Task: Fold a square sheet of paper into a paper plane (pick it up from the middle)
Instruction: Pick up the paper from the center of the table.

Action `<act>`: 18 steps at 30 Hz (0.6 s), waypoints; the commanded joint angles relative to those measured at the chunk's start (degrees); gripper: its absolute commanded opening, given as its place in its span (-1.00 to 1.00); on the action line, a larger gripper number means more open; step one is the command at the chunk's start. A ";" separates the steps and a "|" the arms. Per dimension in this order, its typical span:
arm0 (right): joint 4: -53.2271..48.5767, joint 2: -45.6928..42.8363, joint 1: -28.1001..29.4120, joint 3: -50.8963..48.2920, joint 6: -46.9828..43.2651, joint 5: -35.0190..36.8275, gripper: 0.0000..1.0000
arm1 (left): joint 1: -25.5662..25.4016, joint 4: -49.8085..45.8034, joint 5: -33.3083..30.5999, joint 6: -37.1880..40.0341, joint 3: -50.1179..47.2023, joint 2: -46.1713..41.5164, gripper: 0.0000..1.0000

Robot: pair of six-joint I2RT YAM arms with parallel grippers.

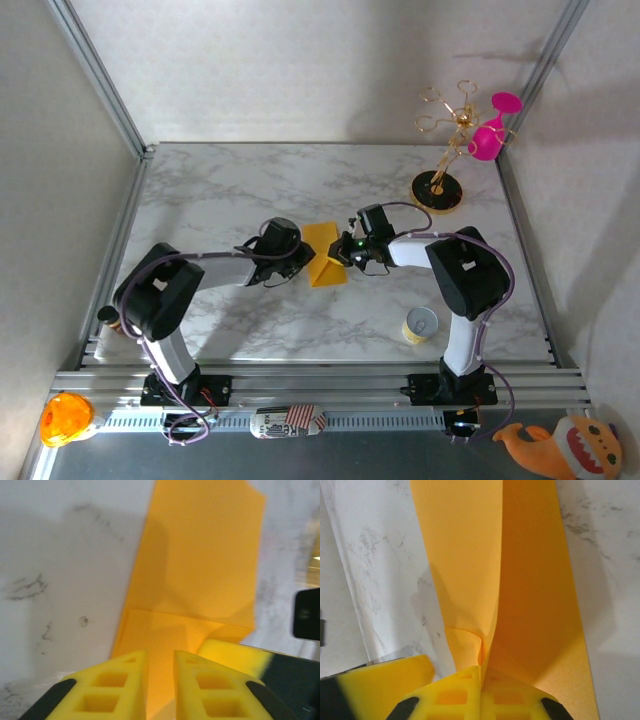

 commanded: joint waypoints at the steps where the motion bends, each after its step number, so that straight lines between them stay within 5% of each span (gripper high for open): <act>1: 2.82 -1.50 0.26 -0.48 -1.45 -0.21 -0.98 | 2.31 -0.96 1.26 1.47 -1.59 -5.91 -0.40; 9: 9.27 -9.36 -2.43 -0.41 -3.02 -8.47 -0.98 | 5.86 3.77 6.31 8.33 -7.31 -17.37 0.59; 14: 15.23 -11.09 -4.10 -1.29 1.30 -16.26 -0.96 | 5.86 12.98 10.75 6.80 -10.52 -20.21 0.96; 18: 20.31 -12.02 -4.58 -2.57 5.15 -19.15 -0.94 | 5.77 22.57 14.05 1.85 -12.84 -19.76 0.99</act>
